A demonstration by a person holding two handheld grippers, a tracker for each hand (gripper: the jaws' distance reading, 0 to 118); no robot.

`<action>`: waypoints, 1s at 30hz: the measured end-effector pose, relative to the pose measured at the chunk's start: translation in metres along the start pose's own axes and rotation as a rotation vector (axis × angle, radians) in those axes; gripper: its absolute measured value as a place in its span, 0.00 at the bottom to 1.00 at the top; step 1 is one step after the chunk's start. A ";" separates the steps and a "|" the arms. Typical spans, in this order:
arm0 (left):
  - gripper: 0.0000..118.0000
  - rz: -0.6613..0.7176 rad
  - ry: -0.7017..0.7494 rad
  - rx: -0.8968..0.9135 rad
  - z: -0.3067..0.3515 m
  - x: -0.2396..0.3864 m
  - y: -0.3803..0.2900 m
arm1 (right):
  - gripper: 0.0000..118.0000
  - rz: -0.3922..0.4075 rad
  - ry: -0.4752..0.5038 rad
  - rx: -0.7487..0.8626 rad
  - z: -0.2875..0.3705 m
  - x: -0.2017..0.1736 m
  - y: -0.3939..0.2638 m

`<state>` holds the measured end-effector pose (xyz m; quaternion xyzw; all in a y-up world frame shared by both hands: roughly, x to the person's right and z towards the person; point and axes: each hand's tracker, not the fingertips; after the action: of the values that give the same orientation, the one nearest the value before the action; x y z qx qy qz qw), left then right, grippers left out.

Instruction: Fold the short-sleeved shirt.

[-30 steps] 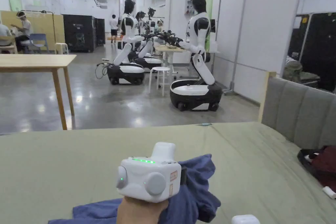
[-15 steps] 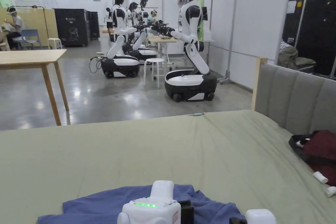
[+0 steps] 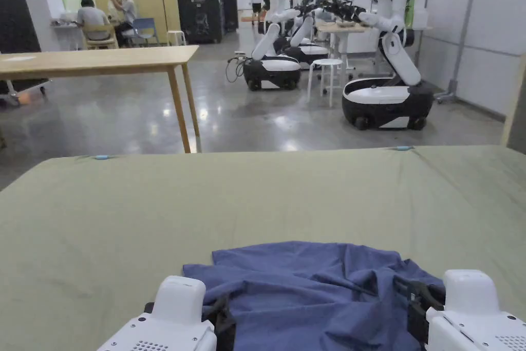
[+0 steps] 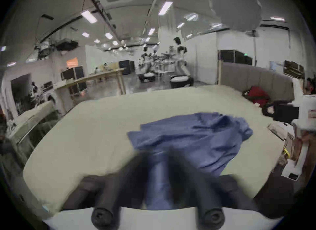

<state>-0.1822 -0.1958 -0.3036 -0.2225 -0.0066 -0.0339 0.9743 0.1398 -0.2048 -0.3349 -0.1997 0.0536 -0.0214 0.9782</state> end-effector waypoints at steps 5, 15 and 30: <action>0.00 0.119 0.009 -0.100 -0.029 -0.050 -0.021 | 0.01 0.021 0.022 -0.018 -0.011 -0.015 -0.004; 0.93 0.061 0.071 -0.320 -0.174 -0.095 -0.003 | 0.01 0.035 -0.009 -0.061 -0.030 0.008 -0.010; 0.95 -0.150 0.189 -0.459 -0.358 -0.101 -0.008 | 0.02 -0.010 -0.198 -0.188 -0.094 0.121 -0.021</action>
<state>-0.2843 -0.3519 -0.6258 -0.4326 0.0760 -0.1275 0.8893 0.2491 -0.2686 -0.4238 -0.2920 -0.0426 -0.0013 0.9555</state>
